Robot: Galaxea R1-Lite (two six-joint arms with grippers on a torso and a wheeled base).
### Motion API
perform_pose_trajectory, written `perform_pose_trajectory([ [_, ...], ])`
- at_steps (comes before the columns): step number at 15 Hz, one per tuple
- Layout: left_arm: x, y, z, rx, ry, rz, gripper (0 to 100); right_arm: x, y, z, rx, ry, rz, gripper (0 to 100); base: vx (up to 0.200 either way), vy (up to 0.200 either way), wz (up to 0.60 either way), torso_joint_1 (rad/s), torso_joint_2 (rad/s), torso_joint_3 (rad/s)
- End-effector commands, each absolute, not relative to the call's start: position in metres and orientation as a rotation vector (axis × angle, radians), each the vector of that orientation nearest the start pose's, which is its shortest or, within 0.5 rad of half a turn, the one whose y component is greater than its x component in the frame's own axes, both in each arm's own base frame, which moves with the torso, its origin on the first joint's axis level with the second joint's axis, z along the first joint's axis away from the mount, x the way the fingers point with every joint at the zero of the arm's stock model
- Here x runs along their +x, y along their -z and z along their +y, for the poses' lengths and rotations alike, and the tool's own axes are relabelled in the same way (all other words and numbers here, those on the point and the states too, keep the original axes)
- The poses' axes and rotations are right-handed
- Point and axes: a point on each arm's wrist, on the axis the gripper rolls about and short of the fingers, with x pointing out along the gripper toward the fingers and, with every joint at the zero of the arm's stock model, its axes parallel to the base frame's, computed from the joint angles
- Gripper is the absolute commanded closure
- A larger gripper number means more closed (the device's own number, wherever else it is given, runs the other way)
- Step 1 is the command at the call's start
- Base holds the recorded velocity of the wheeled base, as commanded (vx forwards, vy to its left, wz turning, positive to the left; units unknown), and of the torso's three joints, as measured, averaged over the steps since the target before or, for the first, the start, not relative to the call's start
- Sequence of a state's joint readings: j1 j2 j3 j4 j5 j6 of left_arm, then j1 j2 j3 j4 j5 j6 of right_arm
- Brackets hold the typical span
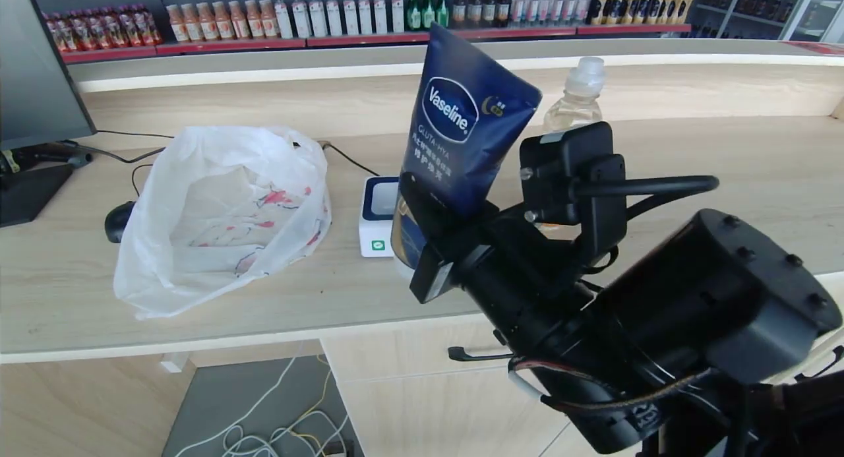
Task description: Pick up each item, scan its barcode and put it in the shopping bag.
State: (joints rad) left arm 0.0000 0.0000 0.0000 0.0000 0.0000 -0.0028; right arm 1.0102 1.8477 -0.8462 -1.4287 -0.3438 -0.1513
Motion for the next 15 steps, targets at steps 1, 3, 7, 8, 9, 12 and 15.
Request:
perform_pose_trajectory([
  [1, -0.023, -0.075, 0.0, -0.003, 0.0, 0.0, 0, 0.207, -0.215, 0.267, 0.165, -0.57, -0.349, 100, 0.0, 0.0, 0.0, 0.0, 0.0, 0.0],
  [3, -0.023, -0.075, 0.0, -0.002, 0.0, 0.0, 0, 0.23, -0.212, 0.249, 0.203, -0.495, -0.334, 100, 0.0, 0.0, 0.0, 0.0, 0.0, 0.0],
  [7, -0.023, -0.075, 0.0, -0.002, 0.0, 0.0, 0, 0.248, -0.214, 0.23, 0.256, -0.427, -0.344, 100, 0.0, 0.0, 0.0, 0.0, 0.0, 0.0],
  [8, -0.023, -0.075, 0.0, -0.003, 0.0, 0.0, 0, 0.247, -0.216, 0.229, 0.26, -0.428, -0.352, 100, 0.0, 0.0, 0.0, 0.0, 0.0, 0.0],
  [9, -0.023, -0.075, 0.0, -0.003, 0.0, 0.0, 0, 0.246, -0.217, 0.229, 0.263, -0.428, -0.361, 100, 0.0, 0.0, 0.0, 0.0, 0.0, 0.0],
  [12, -0.023, -0.075, 0.0, -0.003, 0.0, 0.0, 0, 0.245, -0.22, 0.227, 0.28, -0.427, -0.382, 100, 0.0, 0.067, 0.0, 0.004, 0.0, -0.001],
  [15, -0.023, -0.075, 0.0, -0.005, 0.0, 0.0, 0, 0.249, -0.218, 0.228, 0.279, -0.422, -0.384, 100, 0.0, 0.2, 0.0, 0.004, 0.0, 0.004],
])
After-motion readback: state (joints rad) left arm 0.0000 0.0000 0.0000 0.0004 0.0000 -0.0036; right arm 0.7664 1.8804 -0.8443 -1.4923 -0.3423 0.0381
